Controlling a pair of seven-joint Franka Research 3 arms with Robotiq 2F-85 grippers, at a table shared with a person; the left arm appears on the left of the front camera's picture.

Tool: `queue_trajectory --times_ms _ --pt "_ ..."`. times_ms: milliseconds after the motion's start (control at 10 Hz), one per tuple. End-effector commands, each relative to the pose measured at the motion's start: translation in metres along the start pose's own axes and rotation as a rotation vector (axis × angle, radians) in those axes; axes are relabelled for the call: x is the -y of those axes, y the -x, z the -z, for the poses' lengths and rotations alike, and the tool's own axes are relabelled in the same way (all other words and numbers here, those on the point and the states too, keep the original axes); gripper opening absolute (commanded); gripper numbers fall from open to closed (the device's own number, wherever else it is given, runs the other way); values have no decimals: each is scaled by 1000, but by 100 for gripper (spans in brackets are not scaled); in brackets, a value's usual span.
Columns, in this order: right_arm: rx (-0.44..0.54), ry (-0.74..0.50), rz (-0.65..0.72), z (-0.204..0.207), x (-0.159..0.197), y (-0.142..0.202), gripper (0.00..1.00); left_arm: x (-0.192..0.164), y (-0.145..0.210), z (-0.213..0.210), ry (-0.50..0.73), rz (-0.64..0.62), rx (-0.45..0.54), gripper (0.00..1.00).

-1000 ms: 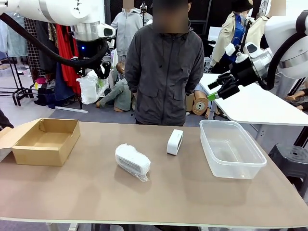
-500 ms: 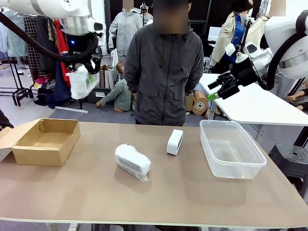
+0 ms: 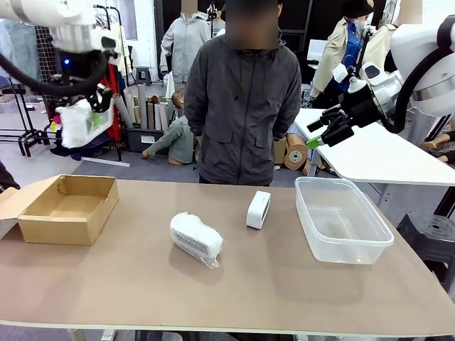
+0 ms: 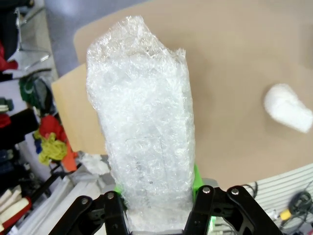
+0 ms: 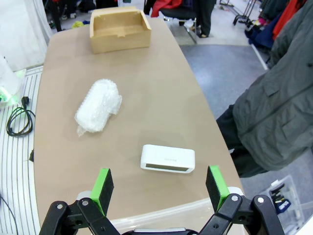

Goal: Separate and place wrapped and unwrapped clocks.
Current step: If the picked Digital clock is wrapped, place it in the Package Box ; if not, place it in the Organizing box.

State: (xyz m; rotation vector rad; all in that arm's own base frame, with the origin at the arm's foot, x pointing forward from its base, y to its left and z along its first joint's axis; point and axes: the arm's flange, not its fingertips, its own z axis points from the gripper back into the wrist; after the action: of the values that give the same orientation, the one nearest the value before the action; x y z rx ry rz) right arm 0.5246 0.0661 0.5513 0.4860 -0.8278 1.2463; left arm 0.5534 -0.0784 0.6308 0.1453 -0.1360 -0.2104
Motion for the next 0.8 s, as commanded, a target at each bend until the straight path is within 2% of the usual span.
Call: queue_trajectory --times_ms 0,300,400,700 --pt "3 0 -3 -1 0 -1 100 -5 21 30 -70 -61 3 0" --pt "3 0 -3 -1 0 -1 100 -22 20 85 -173 -63 -48 0" --pt "3 0 -3 -1 0 -1 100 -25 18 96 -182 -61 -39 0" --pt "3 0 -3 -1 0 -1 100 -24 10 105 -177 -155 -16 0"
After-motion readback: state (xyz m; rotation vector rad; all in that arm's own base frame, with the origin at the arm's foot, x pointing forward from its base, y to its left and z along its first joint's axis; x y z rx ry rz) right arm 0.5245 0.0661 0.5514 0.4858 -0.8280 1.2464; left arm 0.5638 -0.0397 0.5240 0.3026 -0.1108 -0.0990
